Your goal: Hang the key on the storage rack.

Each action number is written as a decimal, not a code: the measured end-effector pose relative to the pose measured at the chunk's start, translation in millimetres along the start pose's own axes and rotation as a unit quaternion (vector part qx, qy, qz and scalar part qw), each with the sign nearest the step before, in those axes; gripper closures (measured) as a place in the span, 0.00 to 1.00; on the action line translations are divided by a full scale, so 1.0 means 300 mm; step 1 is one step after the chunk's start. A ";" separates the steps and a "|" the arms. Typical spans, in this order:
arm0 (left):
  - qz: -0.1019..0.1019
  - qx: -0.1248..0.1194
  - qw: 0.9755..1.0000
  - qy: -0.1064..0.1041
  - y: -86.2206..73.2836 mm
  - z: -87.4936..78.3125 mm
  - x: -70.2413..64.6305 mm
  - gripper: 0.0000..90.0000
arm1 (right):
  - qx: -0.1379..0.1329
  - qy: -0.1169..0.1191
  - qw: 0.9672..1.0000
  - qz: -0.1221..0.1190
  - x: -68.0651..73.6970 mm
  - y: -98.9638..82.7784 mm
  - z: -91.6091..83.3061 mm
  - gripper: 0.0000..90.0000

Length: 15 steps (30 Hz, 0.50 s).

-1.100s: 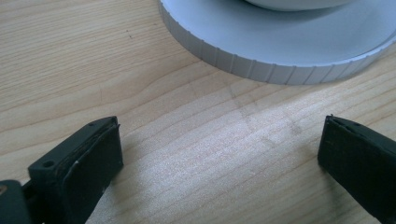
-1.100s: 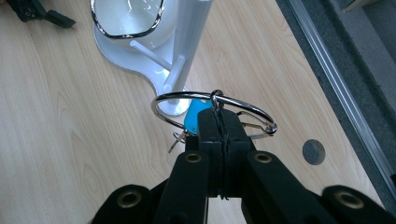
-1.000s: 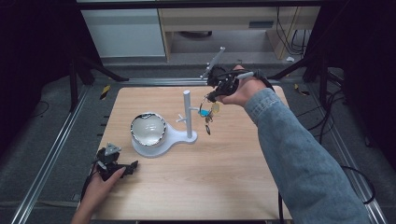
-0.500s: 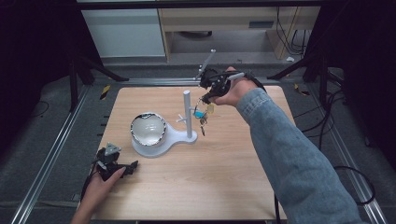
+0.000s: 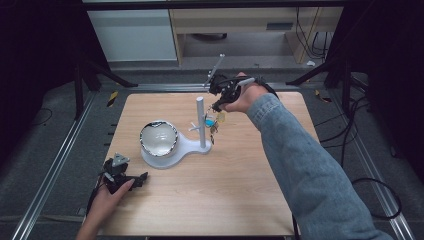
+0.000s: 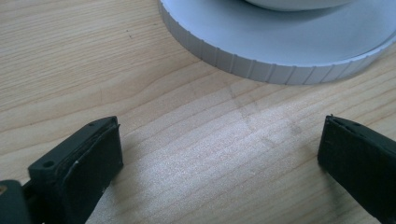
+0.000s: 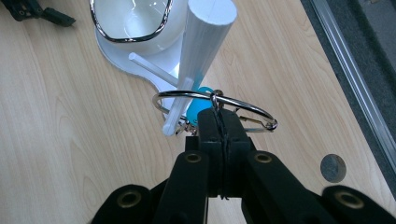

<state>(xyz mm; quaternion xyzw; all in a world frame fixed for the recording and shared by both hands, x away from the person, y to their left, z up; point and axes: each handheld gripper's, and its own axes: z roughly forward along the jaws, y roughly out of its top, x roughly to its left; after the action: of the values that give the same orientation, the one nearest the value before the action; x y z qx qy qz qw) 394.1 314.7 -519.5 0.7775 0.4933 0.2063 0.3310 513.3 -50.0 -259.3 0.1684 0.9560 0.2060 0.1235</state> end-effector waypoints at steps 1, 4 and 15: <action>-0.001 -0.001 1.000 0.000 0.000 0.001 -0.001 0.00 | 0.000 0.000 1.000 0.000 0.000 0.000 0.000 1.00; -0.001 -0.001 1.000 0.000 0.000 0.001 -0.001 0.00 | 0.005 0.003 1.000 0.001 -0.003 0.004 0.013 1.00; 0.000 0.000 1.000 0.000 0.000 0.000 0.000 0.00 | 0.010 0.012 1.000 0.004 -0.019 0.006 0.038 0.99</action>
<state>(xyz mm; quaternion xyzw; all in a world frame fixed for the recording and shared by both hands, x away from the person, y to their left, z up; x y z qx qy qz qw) 394.1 314.7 -519.5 0.7775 0.4933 0.2064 0.3310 522.4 -46.5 -267.7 0.1712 0.9588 0.1986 0.1090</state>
